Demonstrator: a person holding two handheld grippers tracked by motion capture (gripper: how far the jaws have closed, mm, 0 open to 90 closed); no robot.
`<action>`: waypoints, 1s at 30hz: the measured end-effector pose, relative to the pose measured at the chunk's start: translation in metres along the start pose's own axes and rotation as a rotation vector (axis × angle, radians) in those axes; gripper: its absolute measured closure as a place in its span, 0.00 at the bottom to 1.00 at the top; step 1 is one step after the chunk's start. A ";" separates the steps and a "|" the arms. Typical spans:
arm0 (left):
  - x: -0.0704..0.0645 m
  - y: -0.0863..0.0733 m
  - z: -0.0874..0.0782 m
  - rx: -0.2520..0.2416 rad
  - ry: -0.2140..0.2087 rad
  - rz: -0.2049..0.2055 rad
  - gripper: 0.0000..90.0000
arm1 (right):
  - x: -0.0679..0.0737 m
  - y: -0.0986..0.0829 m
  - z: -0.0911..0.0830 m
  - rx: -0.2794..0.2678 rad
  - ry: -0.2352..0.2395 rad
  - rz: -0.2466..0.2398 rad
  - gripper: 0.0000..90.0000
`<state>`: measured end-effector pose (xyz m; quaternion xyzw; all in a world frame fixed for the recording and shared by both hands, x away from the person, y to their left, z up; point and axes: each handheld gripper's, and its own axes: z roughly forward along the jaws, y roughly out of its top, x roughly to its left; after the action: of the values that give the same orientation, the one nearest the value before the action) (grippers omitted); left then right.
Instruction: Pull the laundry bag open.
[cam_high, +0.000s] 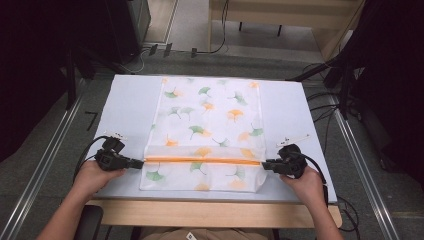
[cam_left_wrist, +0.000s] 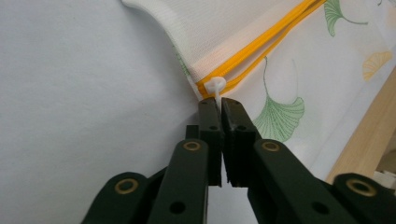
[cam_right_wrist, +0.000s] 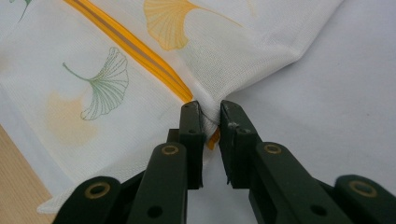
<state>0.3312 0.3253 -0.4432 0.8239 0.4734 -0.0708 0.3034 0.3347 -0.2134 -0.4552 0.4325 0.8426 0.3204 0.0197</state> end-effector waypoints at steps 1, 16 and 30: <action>0.000 0.000 0.000 -0.001 -0.003 0.000 0.95 | 0.000 0.000 0.000 -0.001 -0.001 0.003 0.90; -0.002 0.001 -0.002 -0.023 -0.014 0.027 0.76 | 0.001 0.000 0.001 -0.016 -0.012 -0.011 0.78; -0.013 -0.003 -0.013 -0.084 -0.002 0.061 0.61 | 0.000 0.001 -0.005 -0.084 -0.028 -0.006 0.62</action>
<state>0.3193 0.3240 -0.4288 0.8243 0.4505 -0.0424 0.3402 0.3339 -0.2156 -0.4509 0.4334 0.8292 0.3493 0.0507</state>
